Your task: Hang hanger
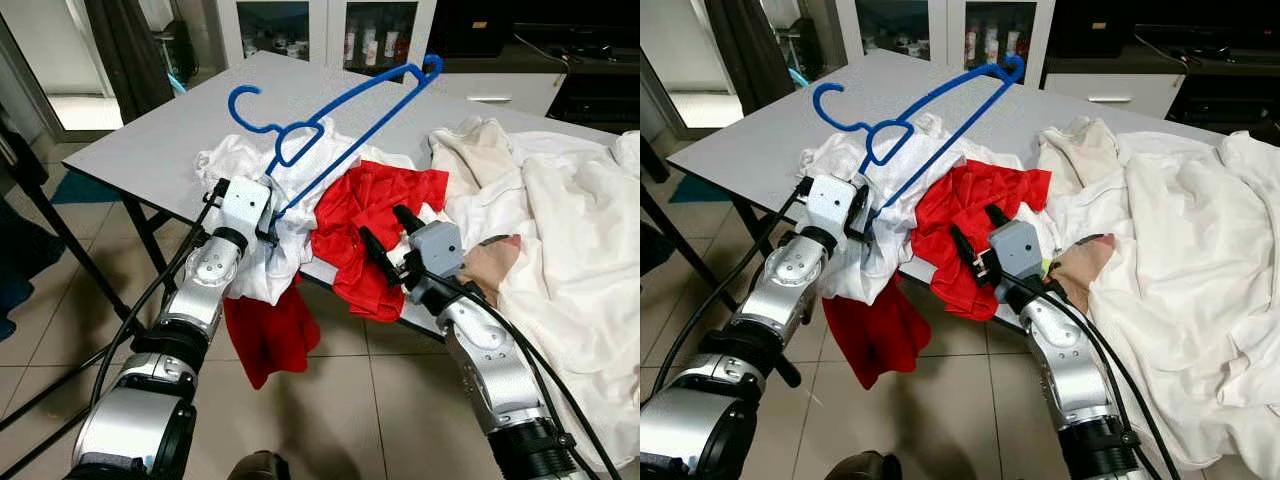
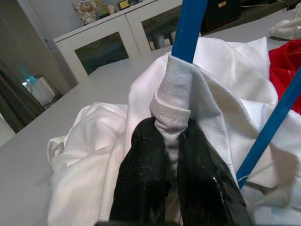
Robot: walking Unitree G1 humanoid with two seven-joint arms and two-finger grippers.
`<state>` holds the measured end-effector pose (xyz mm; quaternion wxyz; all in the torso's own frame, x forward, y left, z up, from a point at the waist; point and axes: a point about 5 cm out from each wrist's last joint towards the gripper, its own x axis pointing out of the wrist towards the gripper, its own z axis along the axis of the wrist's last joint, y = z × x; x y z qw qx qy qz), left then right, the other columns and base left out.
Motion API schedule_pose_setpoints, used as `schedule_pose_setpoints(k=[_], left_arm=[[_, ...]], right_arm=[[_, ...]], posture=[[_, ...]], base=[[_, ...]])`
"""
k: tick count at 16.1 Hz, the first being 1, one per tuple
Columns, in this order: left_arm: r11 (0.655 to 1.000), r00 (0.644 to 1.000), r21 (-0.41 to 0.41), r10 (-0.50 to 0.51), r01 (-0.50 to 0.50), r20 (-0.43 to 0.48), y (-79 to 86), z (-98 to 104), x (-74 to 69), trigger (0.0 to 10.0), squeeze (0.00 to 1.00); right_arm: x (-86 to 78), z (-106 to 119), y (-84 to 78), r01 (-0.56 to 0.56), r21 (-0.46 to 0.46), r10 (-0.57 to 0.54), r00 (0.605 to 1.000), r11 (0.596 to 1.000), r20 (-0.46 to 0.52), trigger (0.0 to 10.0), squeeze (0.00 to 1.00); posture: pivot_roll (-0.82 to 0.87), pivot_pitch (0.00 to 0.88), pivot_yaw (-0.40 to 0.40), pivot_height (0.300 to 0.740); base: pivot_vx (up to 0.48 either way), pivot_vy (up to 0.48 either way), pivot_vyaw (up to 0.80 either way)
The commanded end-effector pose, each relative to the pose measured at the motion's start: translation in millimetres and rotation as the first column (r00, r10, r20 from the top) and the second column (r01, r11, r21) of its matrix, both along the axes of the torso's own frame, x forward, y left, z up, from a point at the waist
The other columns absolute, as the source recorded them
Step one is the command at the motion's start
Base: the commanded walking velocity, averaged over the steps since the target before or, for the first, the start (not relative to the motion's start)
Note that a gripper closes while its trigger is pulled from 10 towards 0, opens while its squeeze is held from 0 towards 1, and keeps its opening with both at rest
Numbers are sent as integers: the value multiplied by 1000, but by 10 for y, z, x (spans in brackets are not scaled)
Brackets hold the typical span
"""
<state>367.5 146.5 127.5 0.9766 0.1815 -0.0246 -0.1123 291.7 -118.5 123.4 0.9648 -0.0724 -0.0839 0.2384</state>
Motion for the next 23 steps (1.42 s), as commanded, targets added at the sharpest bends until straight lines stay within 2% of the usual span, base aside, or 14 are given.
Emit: schedule_pose_setpoints(k=[1, 4, 6, 8, 10, 11, 13, 14, 15, 16, 17, 18, 21, 23], left_arm=[[1000, 1000, 16, -2, 2, -22, 6, -31, 5, 10000, 0], [1000, 1000, 30, 0, 1, -17, 12, -27, 7, 10000, 0], [997, 1000, 75, 2, -1, -6, 20, -25, 6, 10000, 0], [990, 1000, 142, 8, -9, 12, 34, -4, 22, 10000, 0], [979, 1000, 202, 21, -25, 23, 60, 19, 43, 10000, 0], [968, 999, 250, 21, -28, 31, 73, 36, 59, 10000, 0], [946, 999, 323, 10, -24, 44, 83, 48, 71, 10000, 0], [928, 998, 371, -10, -11, 55, 72, 48, 69, 10000, 0], [897, 996, 443, -47, 9, 75, 45, 42, 58, 10000, 0], [873, 994, 487, -71, 21, 85, 25, 26, 45, 10000, 0], [860, 992, 510, -83, 26, 90, 16, 15, 38, 10000, 0], [844, 989, 535, -108, 39, 98, -3, 10, 26, 10000, 0], [823, 984, 566, -134, 44, 117, -18, 8, 12, 10000, 0], [792, 975, 608, -168, 45, 147, -31, 23, 3, 10000, 0]], right_arm=[[6, 96, -32, 19, 7, -19, 999, 1000, 46, 10000, 0], [41, 173, -120, 103, 14, -104, 989, 995, 104, 10000, 0], [56, 294, -147, 125, -17, -120, 976, 992, 179, 10000, 0], [47, 416, -122, 73, -70, -55, 969, 995, 241, 10000, 0], [3, 498, -63, -15, -121, 47, 964, 993, 263, 10000, 0], [-58, 587, 5, -114, -146, 151, 950, 983, 274, 10000, 149], [-133, 712, 78, -222, -210, 276, 918, 952, 283, 10000, 1000], [-136, 754, 100, -255, -255, 323, 905, 933, 276, 10000, 1000], [-129, 782, 108, -276, -299, 358, 895, 914, 266, 10000, 976], [-115, 805, 104, -283, -320, 372, 891, 904, 262, 10000, 773], [-103, 818, 95, -289, -333, 380, 889, 898, 255, 10000, 204], [-73, 802, 76, -298, -341, 387, 892, 892, 232, 10000, 0], [-33, 710, 65, -321, -369, 401, 902, 872, 163, 10000, 0], [-3, 641, 67, -336, -364, 400, 910, 869, 113, 10000, 0]], posture=[[102, 0, 36, 740], [103, 0, 38, 740], [103, 0, 40, 740], [98, 0, 43, 740], [98, 0, 43, 740], [95, 0, 46, 740], [91, 0, 46, 740], [91, 0, 45, 740], [92, 0, 42, 740], [94, 0, 40, 740], [95, 0, 37, 740], [98, 0, 35, 740], [104, 0, 31, 740], [105, 0, 31, 740]], base=[[0, 0, 0], [0, 0, 0], [0, 0, 0], [0, 0, 0], [0, 0, 0], [0, 0, 0], [0, 0, 0], [0, 0, 0], [0, 0, 0], [0, 0, 0], [0, 0, 0], [0, 0, 0], [0, 0, 0], [0, 0, 0]])
